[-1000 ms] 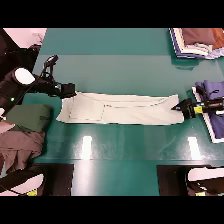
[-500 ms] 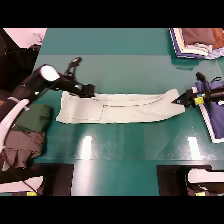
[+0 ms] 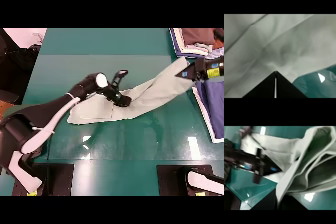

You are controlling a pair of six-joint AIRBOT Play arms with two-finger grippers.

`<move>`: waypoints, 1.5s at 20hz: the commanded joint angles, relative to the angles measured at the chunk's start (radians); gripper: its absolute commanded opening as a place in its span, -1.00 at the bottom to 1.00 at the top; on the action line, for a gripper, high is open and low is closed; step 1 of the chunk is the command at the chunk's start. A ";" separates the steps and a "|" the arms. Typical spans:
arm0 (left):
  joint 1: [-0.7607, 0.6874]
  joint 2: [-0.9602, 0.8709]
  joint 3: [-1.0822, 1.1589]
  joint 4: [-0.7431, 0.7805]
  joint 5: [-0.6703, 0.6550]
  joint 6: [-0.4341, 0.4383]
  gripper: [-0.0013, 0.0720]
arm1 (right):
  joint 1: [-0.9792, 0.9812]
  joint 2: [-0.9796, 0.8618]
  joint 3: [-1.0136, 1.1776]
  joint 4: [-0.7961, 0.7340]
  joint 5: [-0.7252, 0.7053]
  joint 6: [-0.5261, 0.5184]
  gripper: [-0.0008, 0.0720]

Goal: Fold the shirts.

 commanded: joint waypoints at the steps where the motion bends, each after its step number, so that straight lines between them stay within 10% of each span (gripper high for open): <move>1: -0.063 -0.069 0.050 -0.024 0.037 -0.005 -0.89 | 0.116 -0.008 0.137 0.000 0.000 0.065 -0.95; 17: 0.233 0.227 0.051 0.180 -0.100 -0.002 -0.89 | 0.374 -0.132 0.296 -0.006 -0.020 0.062 -0.95; 24: 0.547 0.513 0.051 0.303 -0.165 0.000 -0.89 | 0.776 -0.348 0.298 0.001 -0.377 -0.002 -0.93; 27: 0.630 0.576 0.050 0.303 -0.198 0.000 -0.89 | 0.919 -0.451 0.299 0.001 -0.536 -0.058 0.78; 30: 0.667 0.592 0.050 0.304 -0.256 0.009 -0.89 | 0.929 -0.453 0.299 -0.045 -0.500 -0.058 0.23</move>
